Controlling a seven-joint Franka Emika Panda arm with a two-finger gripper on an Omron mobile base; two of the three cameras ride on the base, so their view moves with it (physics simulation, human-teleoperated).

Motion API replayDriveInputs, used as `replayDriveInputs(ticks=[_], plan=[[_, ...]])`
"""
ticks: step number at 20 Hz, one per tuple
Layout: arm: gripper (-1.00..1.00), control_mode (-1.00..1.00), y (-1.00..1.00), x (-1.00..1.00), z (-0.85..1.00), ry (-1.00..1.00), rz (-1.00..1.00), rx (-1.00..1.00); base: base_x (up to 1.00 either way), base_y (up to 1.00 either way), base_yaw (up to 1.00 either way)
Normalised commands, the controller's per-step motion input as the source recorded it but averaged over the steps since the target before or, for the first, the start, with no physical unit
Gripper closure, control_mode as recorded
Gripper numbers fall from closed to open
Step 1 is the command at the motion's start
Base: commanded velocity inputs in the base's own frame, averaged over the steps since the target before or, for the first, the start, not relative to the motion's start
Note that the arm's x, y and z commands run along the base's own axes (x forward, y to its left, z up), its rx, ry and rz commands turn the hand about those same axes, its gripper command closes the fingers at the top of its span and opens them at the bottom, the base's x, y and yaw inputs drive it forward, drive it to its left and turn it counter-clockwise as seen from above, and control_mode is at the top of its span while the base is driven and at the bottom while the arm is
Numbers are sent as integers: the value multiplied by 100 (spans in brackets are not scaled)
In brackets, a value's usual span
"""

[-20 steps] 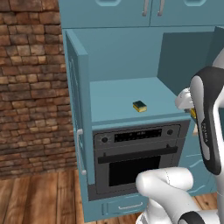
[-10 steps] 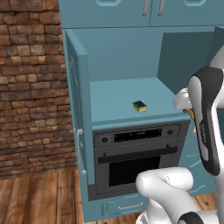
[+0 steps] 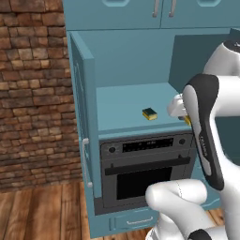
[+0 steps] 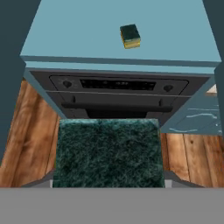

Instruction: Pick up the sponge and sponge from the sink, and place them back in the cabinet, and close the cabinet doors.

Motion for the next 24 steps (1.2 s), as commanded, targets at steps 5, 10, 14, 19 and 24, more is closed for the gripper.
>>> replayDriveInputs(ticks=[5, 10, 14, 19, 24], plan=[[100, -100, 39, 56, 0, 0, 1, 0, 0, 0, 0], [100, -100, 27, 67, 0, 0, 0, 0, 0, 0, 0], [100, -100, 8, 73, -9, 0, 0, 0, 0, 0, 0], [100, -100, 1, 71, -20, 0, 0, 0, 0, 0, 0], [100, -100, 2, 60, -34, 0, 0, 0, 0, 0, 0]])
